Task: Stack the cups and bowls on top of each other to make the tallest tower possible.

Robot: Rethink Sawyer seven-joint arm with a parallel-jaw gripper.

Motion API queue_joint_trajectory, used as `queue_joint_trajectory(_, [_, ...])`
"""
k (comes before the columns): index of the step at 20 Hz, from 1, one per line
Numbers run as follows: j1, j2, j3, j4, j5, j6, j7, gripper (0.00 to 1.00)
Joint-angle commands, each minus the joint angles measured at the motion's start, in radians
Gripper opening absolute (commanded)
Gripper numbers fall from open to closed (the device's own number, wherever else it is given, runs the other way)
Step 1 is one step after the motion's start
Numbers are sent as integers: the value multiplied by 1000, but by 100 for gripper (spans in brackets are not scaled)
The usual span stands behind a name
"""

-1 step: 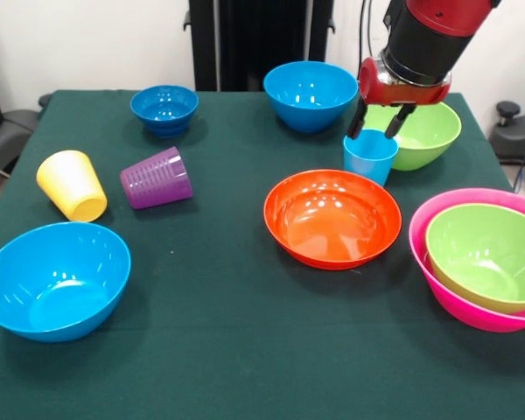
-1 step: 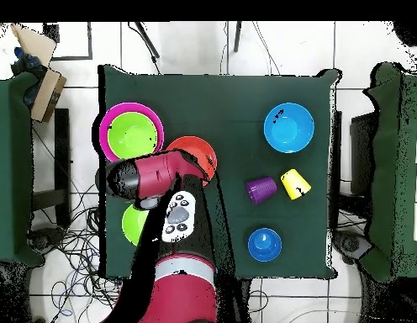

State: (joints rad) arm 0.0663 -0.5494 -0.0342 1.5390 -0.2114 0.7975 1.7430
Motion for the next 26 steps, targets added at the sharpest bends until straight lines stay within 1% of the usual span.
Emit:
queue_joint_trajectory(1, [13, 33, 68, -40, -3, -62, 97, 100])
queue_joint_trajectory(12, [-1, 28, 79, -21, -9, -87, 75, 100])
queue_joint_trajectory(17, [-7, 26, 82, -22, -6, -80, 68, 100])
queue_joint_trajectory(26, [3, 34, 74, -25, -18, -95, 76, 100])
